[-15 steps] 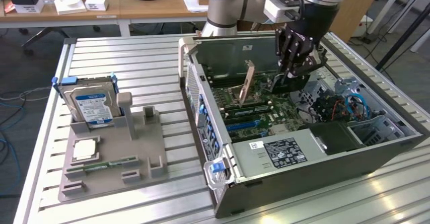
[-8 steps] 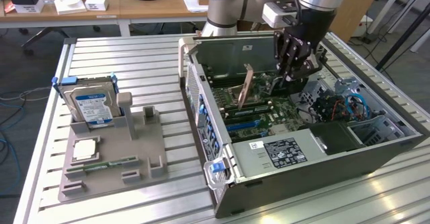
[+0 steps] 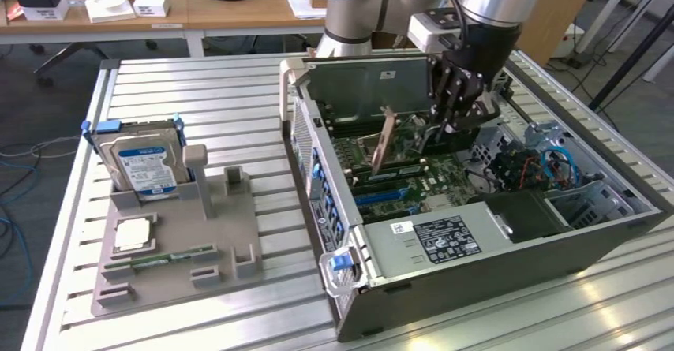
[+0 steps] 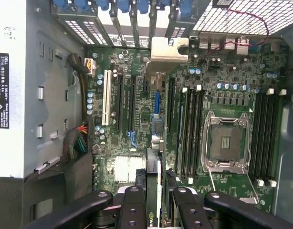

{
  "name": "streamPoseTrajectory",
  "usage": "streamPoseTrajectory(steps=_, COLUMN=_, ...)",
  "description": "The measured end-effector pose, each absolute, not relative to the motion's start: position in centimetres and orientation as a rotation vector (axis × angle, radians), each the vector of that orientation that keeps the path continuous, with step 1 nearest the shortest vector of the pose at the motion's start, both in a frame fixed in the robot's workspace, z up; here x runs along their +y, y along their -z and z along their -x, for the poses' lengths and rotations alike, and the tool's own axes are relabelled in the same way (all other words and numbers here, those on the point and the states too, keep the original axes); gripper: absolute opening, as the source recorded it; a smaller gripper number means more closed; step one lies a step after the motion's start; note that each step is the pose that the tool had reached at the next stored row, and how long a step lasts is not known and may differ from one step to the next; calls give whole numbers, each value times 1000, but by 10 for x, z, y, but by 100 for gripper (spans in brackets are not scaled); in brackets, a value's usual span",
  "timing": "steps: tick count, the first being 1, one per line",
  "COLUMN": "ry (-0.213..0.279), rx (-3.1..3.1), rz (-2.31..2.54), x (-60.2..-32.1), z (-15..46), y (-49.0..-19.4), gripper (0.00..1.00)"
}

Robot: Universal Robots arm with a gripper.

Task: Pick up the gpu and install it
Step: 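Insert the gpu into the slot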

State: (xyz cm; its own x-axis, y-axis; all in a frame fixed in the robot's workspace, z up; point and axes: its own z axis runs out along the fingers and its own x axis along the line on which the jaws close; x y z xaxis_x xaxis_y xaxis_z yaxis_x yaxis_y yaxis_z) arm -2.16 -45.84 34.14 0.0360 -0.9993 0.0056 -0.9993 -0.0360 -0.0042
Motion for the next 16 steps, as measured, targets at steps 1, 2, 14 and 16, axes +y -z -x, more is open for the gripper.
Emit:
streamPoseTrajectory(steps=1, ry=-11, rx=-2180, rz=-2260, x=-458, z=22, y=-340, gripper=26)
streamPoseTrajectory(steps=2, ry=-11, rx=-2180, rz=-2260, x=-458, z=22, y=-339, gripper=26)
streamPoseTrajectory(steps=14, ry=-11, rx=-2181, rz=-2260, x=-458, z=25, y=-335, gripper=26)
streamPoseTrajectory(steps=16, ry=-11, rx=-2181, rz=-2260, x=-458, z=27, y=-335, gripper=26)
